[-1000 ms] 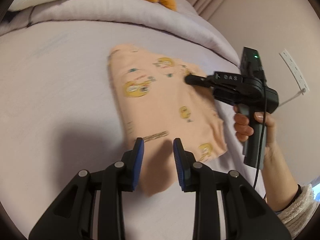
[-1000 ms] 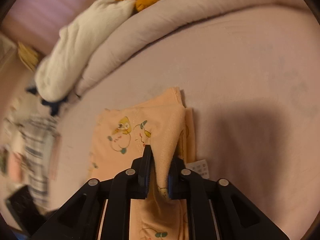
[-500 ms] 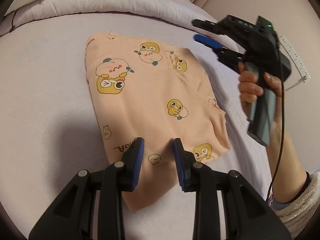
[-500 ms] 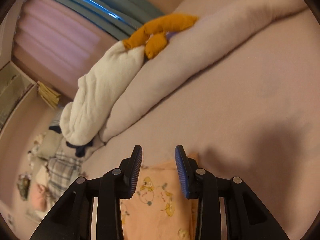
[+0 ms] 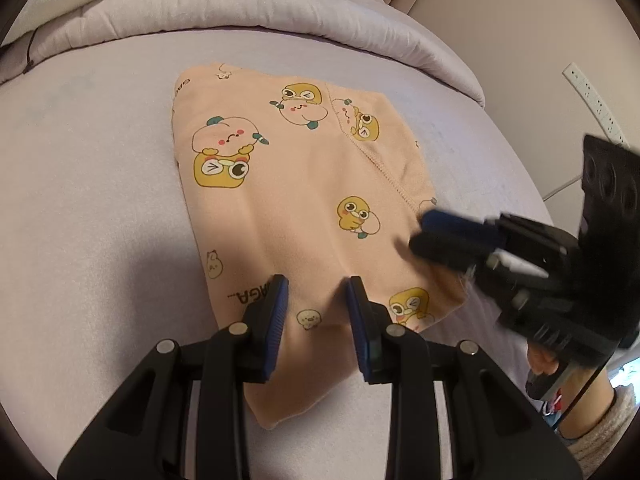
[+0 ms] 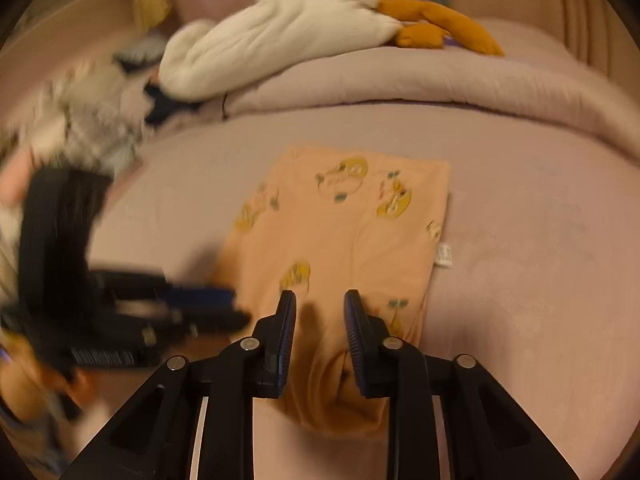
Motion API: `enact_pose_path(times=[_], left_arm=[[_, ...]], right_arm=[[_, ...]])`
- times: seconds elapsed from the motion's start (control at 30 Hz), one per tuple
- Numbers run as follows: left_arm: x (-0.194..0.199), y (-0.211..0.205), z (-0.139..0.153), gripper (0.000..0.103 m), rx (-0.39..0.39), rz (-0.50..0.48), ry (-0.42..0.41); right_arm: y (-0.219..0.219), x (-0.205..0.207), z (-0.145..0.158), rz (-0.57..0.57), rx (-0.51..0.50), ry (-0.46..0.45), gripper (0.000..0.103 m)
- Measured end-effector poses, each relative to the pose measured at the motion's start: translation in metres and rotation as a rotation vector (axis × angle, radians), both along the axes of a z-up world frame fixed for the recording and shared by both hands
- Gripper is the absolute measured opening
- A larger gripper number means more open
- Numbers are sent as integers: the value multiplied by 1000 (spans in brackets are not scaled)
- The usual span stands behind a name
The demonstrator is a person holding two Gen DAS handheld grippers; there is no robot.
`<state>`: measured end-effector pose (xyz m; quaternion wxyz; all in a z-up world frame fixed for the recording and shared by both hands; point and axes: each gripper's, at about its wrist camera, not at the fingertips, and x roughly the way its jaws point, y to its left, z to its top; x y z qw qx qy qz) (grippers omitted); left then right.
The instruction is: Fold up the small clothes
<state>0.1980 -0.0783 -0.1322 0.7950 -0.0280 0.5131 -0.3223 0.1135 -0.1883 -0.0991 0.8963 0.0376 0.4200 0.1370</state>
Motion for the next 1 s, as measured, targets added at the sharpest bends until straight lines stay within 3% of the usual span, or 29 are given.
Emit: enact_pose_path(times=[0.13, 0.2, 0.37, 0.53, 0.8, 0.9, 1.0], left_arm=[[-6, -4, -3, 30, 25, -11, -15], [-10, -4, -4, 30, 38, -13, -27], [-21, 0, -9, 30, 64, -18, -39], [-25, 0, -12, 30, 78, -17, -49], [-36, 5, -7, 30, 109, -6, -74], [-44, 9, -4, 38, 115, 5, -89], [-50, 12, -1, 56, 142, 29, -113]], right_arm=[[12, -8, -23, 17, -222, 20, 23], [10, -12, -22, 14, -234, 21, 23], [5, -20, -9, -5, -139, 13, 23], [2, -27, -36, -22, -161, 76, 23], [-14, -37, -29, -61, -35, 70, 23], [-23, -46, -23, -86, 38, 65, 23], [-28, -56, -20, -102, 96, 66, 29]])
